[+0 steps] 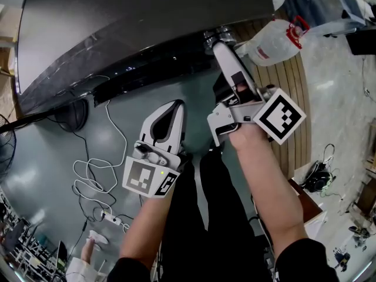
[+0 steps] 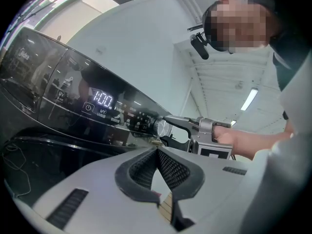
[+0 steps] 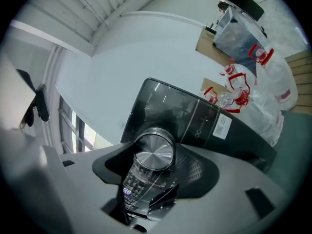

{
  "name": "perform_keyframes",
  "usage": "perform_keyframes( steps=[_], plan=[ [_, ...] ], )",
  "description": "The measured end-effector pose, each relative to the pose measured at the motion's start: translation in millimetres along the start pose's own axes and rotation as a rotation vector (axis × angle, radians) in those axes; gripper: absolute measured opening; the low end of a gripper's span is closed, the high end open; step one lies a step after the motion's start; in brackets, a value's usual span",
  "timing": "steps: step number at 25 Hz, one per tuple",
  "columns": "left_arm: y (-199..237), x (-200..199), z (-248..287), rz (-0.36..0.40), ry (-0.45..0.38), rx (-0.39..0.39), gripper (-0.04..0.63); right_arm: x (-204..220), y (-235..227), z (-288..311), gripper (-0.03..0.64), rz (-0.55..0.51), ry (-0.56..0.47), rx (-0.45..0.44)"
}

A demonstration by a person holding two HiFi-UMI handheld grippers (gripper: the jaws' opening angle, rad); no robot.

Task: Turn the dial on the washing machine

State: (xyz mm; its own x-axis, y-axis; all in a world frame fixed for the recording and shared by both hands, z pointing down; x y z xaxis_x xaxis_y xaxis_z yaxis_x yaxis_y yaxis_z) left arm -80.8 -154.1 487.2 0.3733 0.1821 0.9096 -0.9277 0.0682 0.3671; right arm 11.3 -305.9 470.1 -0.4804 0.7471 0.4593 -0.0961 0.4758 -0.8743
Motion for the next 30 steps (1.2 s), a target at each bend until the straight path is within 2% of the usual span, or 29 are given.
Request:
perform_keyframes(
  steps=[7,14,22,26,30],
  plan=[
    [0,2,-2,0.000,0.001,-0.004,0.015,5,-9,-6,0.285,0.163,-0.078,-0.003],
    [-3,4,-2,-0.001,0.003,0.003,0.015,5,-9,-5,0.285,0.160,-0.069,-0.025],
    [-4,3,-4,0.002,0.002,-0.002,0.015,8,7,-9,0.285,-0.059,0.035,-0.081],
    [-1,3,-3,0.002,0.003,-0.010,0.015,17,7,-22,0.282,-0.164,0.078,-0.012],
    [0,4,-2,0.008,0.004,-0.011,0.015,23,17,-32,0.242,-0.399,0.134,0.006]
  ],
)
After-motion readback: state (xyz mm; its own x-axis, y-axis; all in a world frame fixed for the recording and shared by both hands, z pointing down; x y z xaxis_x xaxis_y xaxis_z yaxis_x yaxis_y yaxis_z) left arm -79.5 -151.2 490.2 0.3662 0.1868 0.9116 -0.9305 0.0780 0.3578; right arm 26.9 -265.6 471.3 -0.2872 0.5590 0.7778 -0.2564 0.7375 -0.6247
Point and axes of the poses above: the fingertips, and each gripper's own axes: z forward along the fingers, y to its left, x out of its underside, the point moved 4 cm from there along -z, backward along the fingers, and after that the axes turned 12 degrees about -x, right-handed, at the moved point
